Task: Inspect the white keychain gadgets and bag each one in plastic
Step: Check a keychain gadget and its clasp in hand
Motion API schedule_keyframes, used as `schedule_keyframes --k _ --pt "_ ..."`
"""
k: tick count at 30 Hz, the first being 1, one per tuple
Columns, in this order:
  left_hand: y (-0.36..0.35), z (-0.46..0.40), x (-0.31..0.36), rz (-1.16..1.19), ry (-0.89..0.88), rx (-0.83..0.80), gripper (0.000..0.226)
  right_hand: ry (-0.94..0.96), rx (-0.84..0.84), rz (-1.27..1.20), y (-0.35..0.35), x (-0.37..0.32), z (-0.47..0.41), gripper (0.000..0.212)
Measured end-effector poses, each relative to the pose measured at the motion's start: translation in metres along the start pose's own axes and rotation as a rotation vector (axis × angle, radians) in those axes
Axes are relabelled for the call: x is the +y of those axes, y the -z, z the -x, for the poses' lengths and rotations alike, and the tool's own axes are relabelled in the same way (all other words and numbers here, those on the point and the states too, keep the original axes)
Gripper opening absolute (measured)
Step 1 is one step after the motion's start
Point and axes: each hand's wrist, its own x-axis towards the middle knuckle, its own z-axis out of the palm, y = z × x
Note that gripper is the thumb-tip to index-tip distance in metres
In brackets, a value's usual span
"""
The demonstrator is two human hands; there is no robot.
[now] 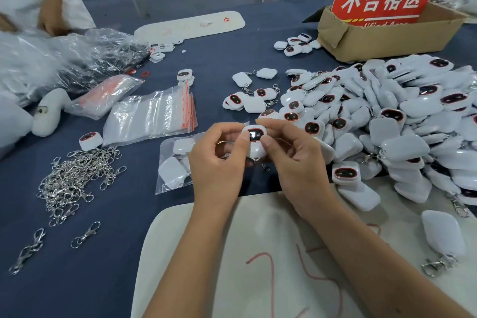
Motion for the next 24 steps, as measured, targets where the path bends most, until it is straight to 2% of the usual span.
schedule_keyframes --k 3,10,24 --pt "0.0027 -0.0036 -0.002 0.091 0.095 -0.049 0.007 -0.001 0.016 0.003 0.0003 0.0003 -0.0005 0.025" --pt "0.0035 -0.0057 -0.0037 0.198 0.186 -0.101 0.01 -0.002 0.011 0.028 -0.0005 0.001 0.0002 0.025" --pt "0.001 -0.0052 -0.0092 0.083 0.106 -0.061 0.009 -0.033 -0.009 0.043 0.0001 0.0015 0.0005 0.026"
